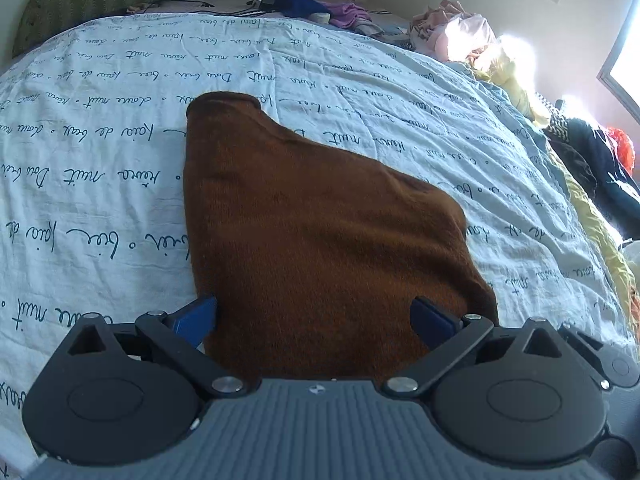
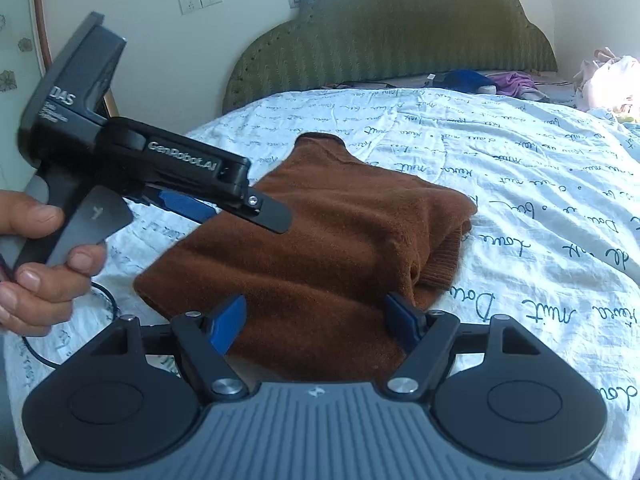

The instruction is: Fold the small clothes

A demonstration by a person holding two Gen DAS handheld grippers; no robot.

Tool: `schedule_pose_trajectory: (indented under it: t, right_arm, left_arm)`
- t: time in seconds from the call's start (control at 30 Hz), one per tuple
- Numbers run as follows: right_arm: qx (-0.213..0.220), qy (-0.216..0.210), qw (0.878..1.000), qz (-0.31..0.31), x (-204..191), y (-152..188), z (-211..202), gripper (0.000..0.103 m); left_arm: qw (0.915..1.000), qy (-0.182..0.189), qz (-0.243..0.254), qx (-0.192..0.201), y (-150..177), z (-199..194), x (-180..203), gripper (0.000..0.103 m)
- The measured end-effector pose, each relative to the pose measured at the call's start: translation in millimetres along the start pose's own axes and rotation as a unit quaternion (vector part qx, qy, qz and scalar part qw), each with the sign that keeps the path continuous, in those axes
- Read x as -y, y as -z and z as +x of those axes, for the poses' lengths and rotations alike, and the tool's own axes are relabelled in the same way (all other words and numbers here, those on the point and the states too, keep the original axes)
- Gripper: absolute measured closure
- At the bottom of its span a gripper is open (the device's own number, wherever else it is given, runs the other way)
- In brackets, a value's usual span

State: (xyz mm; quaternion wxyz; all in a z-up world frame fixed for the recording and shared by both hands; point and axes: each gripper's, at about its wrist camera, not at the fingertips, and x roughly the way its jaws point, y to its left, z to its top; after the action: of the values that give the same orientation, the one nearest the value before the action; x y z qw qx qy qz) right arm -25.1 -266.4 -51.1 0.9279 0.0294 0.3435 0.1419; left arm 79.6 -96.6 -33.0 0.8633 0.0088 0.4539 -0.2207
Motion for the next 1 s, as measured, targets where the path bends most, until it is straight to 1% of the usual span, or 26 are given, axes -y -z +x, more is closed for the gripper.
schedule_pose_trajectory:
  t: [0.03,0.07,0.13,0.2,0.23,0.27,0.3,0.33,0.37,0.43,0.47,0.5,0.53,0.57,0.6,0.67,0.7,0.77,0.8,0.83,0.87,0.9,0.93,0.97,1.0]
  right_arm:
    - [-0.015,0.017,1.000,-0.009,-3,1,7,0.027]
    - [-0.020,0.022,0.999,-0.014,-2,3,10,0.027]
    - [-0.018,0.016,1.000,-0.010,0,5,8,0.027]
    - [-0.007,0.019,1.000,-0.007,4,-3,1,0.026]
    - [0.001,0.022,1.000,-0.001,8,-8,-3,0.022]
    - [0.011,0.021,1.000,0.014,18,-14,-6,0.017]
    - [0.018,0.016,0.999,0.032,27,-20,-8,0.014]
    - [0.023,0.008,0.998,0.057,40,-26,-7,0.008]
    - [0.025,-0.004,0.996,0.083,57,-33,-4,0.003]
    - [0.018,-0.023,0.990,0.135,87,-41,9,0.003]
    - [0.009,-0.032,0.985,0.170,103,-42,18,0.003]
    - [-0.001,-0.055,0.978,0.202,117,-43,27,0.003]
    - [-0.007,-0.081,0.969,0.234,130,-41,36,0.003]
    - [-0.010,-0.097,0.961,0.261,139,-38,43,0.003]
    - [-0.013,-0.119,0.953,0.279,145,-35,50,0.003]
    - [-0.029,-0.173,0.937,0.302,149,-28,67,0.003]
    - [-0.030,-0.175,0.934,0.310,149,-25,72,0.003]
    - [-0.018,-0.189,0.933,0.307,142,-24,76,0.001]
    - [-0.021,-0.198,0.933,0.301,139,-26,80,0.002]
    - [-0.025,-0.199,0.936,0.291,134,-28,83,0.004]
    - [-0.032,-0.201,0.939,0.278,128,-30,86,0.017]
    - [-0.043,-0.195,0.944,0.264,121,-33,87,0.036]
    - [-0.055,-0.176,0.948,0.258,117,-34,89,0.073]
    - [-0.053,-0.169,0.950,0.257,114,-35,89,0.073]
    - [-0.043,-0.164,0.953,0.250,109,-37,85,0.073]
  left_arm:
    - [1.0000,-0.008,0.004,-0.002,5,1,1,0.001]
    - [0.9998,-0.016,0.011,-0.005,12,3,2,0.001]
    - [0.9993,-0.025,0.019,-0.018,25,8,0,0.000]
    - [0.9994,-0.009,0.003,-0.034,37,8,-11,0.000]
    - [0.9994,-0.005,-0.004,-0.033,40,4,-17,0.000]
    - [0.9996,-0.002,-0.010,-0.028,40,-1,-24,0.000]
    - [0.9996,0.000,-0.017,-0.020,37,-6,-31,0.000]
    - [0.9995,0.001,-0.029,-0.011,30,-10,-39,0.000]
    - [0.9990,0.006,-0.045,-0.005,21,-12,-49,0.000]
    - [0.9967,0.020,-0.078,-0.002,1,-8,-69,0.000]
    - [0.9949,0.032,-0.095,-0.008,-9,-2,-79,0.000]
    - [0.9926,0.045,-0.111,-0.022,-16,5,-87,0.000]
    - [0.9876,0.075,-0.131,-0.043,-24,15,-94,0.000]
    - [0.9795,0.120,-0.150,-0.062,-29,26,-101,0.000]
    - [0.9699,0.157,-0.169,-0.078,-31,36,-106,0.000]
    - [0.9510,0.208,-0.200,-0.111,-32,54,-110,0.000]
    - [0.9385,0.237,-0.215,-0.129,-31,65,-110,0.000]
    - [0.9267,0.252,-0.247,-0.129,-32,72,-115,0.001]
    - [0.9188,0.259,-0.264,-0.137,-32,76,-118,0.002]
    - [0.9150,0.262,-0.274,-0.138,-32,77,-121,0.010]
    - [0.9157,0.256,-0.277,-0.138,-32,78,-123,0.021]
    - [0.9216,0.236,-0.271,-0.146,-34,80,-125,0.051]
    - [0.9278,0.222,-0.260,-0.151,-34,81,-125,0.064]
    - [0.9313,0.218,-0.252,-0.146,-34,79,-125,0.065]
    - [0.9386,0.209,-0.238,-0.138,-35,76,-124,0.069]
